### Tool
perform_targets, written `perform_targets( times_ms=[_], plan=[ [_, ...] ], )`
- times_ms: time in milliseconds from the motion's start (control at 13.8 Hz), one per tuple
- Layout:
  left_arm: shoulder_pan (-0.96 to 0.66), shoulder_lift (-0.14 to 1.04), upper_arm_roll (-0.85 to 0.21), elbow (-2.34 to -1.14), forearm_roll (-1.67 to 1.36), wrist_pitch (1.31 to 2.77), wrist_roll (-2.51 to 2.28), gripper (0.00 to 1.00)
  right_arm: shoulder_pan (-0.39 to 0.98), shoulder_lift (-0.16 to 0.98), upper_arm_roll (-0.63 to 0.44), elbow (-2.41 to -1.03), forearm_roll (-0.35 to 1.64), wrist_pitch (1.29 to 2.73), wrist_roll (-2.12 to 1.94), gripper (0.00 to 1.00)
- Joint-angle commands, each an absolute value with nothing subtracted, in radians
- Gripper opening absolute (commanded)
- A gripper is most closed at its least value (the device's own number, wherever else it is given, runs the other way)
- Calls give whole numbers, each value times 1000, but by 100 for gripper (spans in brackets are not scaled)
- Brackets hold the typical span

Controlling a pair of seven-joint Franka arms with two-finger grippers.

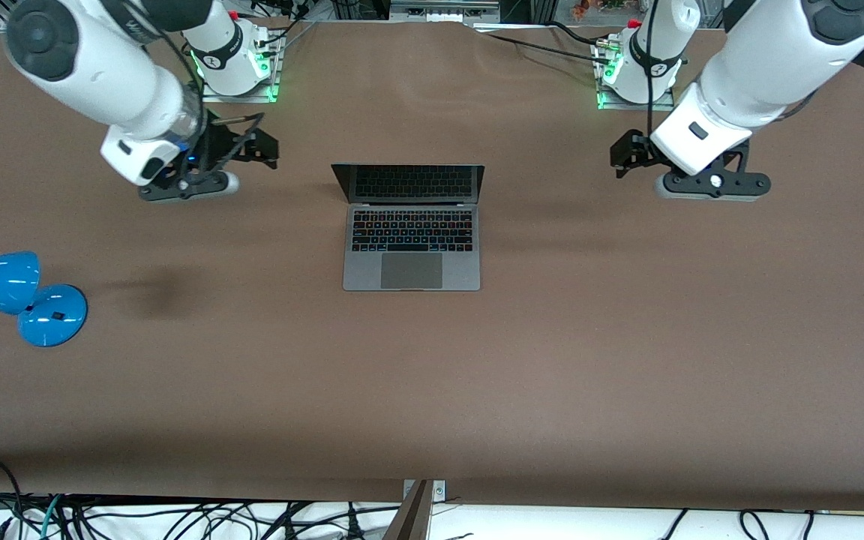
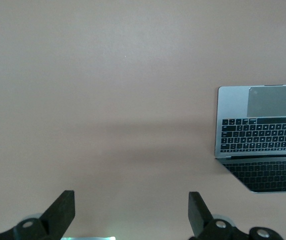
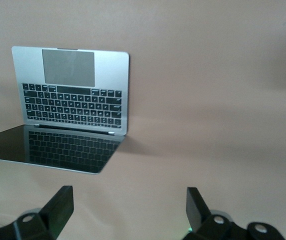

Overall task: Close laptop with both arms from behind
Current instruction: 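Move both grippers toward the laptop screen's back edge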

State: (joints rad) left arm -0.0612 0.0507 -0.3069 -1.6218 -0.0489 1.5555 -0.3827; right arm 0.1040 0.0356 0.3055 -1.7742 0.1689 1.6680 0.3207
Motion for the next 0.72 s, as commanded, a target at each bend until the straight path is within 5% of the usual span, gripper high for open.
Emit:
perform_targets(
  times_ms=[0,217,290,434,652],
  plan=[
    [-57,48,-354,-1640,-78,1565,-466,100,182,55,307,-1786,178,1677,429,89],
    [-57,55,-409,-1670,-129,1562,-532,100,251,81,307,-1786,181,1677,569,70],
    [-57,67,-435,-1675,-127,1562,-555,100,271,93,307,-1786,183,1671,595,46],
    [-57,104,-475,-1674,-129,1562,-604,100,304,129,308,-1787,198,1648,623,16],
    [-58,184,-564,-1663,-129,1571,-720,89,321,146,310,-1795,228,1629,623,1]
  ],
)
